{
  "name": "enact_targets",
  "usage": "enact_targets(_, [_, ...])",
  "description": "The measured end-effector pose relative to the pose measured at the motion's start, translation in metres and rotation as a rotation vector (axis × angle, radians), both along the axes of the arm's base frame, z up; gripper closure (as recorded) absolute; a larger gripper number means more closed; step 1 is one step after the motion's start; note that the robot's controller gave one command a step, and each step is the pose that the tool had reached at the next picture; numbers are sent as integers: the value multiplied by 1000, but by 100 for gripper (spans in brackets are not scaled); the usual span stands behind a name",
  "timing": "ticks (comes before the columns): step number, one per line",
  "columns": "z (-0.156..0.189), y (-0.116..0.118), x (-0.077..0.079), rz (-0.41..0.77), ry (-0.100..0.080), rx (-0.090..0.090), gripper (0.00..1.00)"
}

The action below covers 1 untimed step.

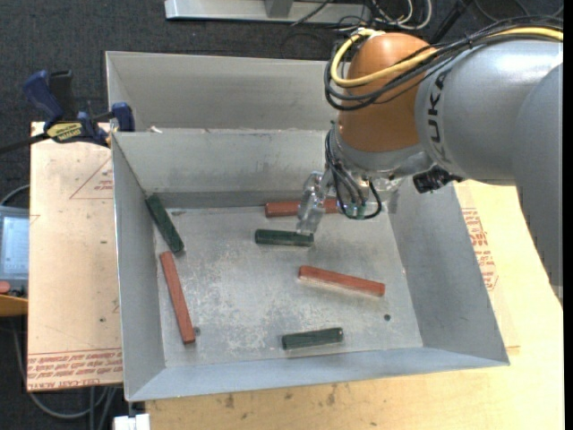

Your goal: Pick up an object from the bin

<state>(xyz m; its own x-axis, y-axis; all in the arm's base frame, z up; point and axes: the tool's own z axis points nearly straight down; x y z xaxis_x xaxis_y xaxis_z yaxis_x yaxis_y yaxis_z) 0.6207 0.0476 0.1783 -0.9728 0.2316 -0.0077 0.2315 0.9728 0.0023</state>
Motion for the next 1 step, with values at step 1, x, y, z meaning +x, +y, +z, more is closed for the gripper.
enact_targets(1, [-30, 23, 18, -10, 6, 1, 100])
